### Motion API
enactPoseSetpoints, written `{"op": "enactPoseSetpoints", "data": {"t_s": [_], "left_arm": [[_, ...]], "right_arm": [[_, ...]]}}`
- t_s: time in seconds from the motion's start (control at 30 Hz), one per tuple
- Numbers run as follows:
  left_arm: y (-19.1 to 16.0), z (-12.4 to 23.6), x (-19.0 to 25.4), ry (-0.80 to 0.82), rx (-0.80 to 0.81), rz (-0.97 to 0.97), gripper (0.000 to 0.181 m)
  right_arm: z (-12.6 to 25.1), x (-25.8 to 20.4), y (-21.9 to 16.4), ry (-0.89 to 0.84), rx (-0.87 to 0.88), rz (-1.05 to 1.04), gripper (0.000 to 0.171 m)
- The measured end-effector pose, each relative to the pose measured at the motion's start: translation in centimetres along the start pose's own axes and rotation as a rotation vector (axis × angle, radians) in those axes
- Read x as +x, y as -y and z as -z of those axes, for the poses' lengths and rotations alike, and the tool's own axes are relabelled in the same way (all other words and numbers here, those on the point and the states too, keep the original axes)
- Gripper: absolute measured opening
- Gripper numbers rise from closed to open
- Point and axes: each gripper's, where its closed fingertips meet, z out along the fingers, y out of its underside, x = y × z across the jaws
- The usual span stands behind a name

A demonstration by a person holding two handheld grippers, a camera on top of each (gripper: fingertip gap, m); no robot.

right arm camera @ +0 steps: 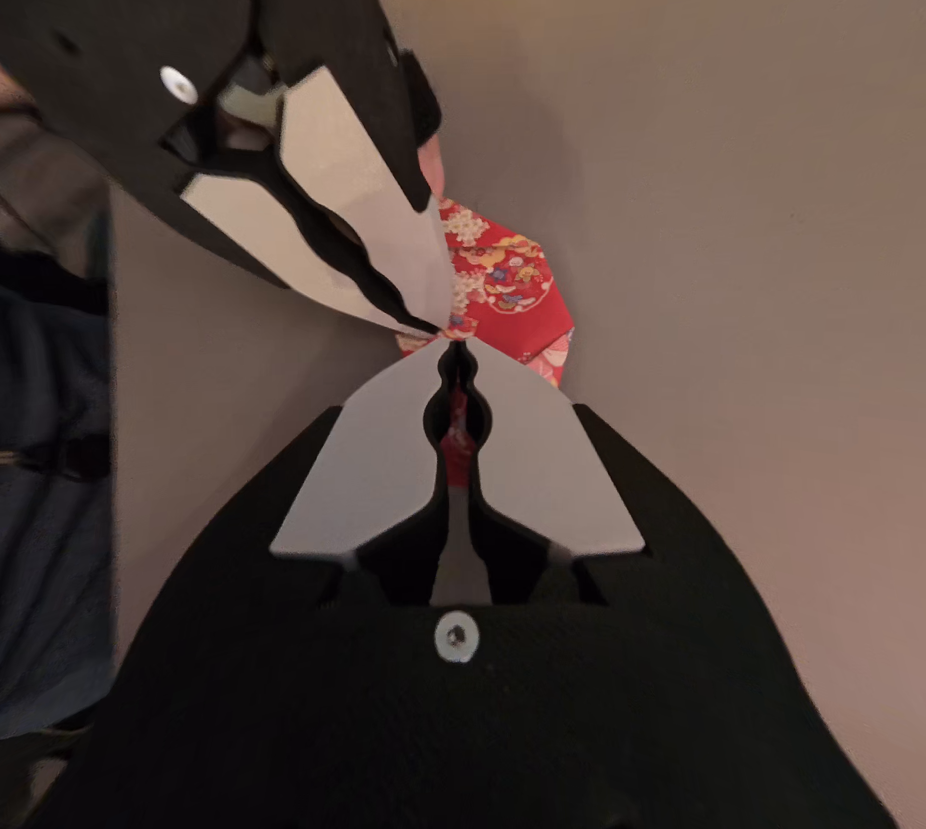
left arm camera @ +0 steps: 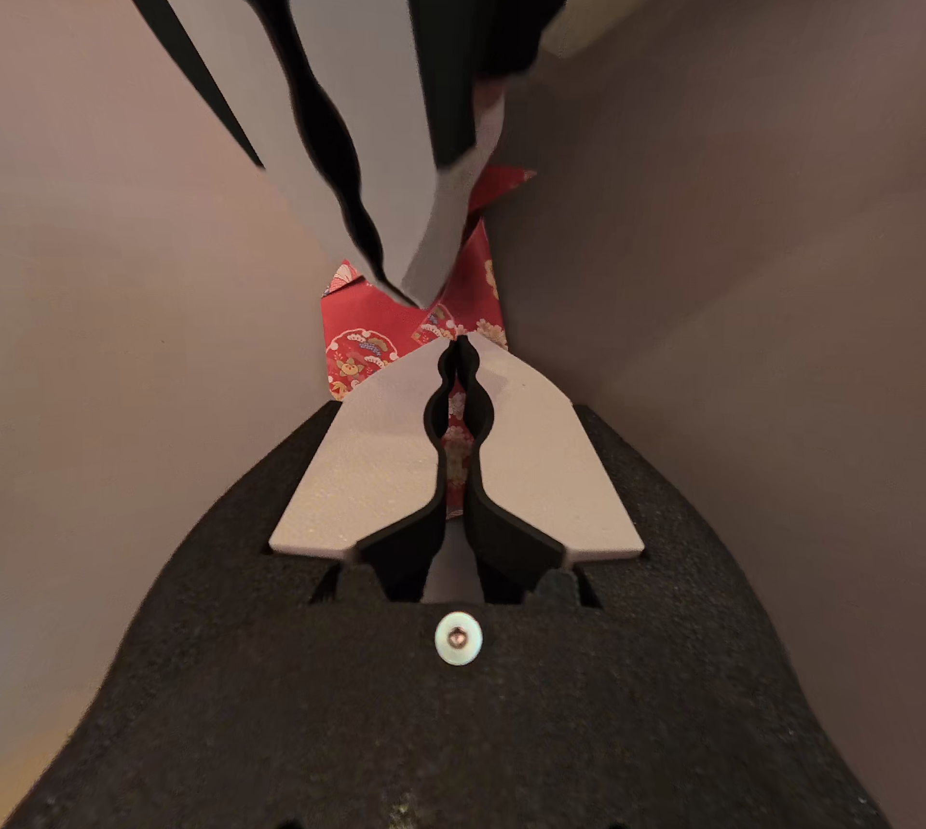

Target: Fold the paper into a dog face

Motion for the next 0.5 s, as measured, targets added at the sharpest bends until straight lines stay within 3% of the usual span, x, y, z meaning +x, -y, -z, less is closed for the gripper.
{"op": "enactPoseSetpoints", "data": {"t_s": [0.1,0.23,0.5], "left_arm": [[0.0,0.0,0.0,0.004,0.005,0.000,0.000],[0.0,0.0,0.0,0.011,0.003,-0.001,0.000],[0.0,0.0,0.0,0.013,0.024,0.012,0.000]], "right_arm": [[2.4,-1.6,1.2,0.198,0.095,-0.178,0.003],[2.4,-2.3,0.2,0.373,-0.046,-0.455,0.002],[-0.4,-2.9,-0.7,0.411,-0.267,-0.563,0.001]]}}
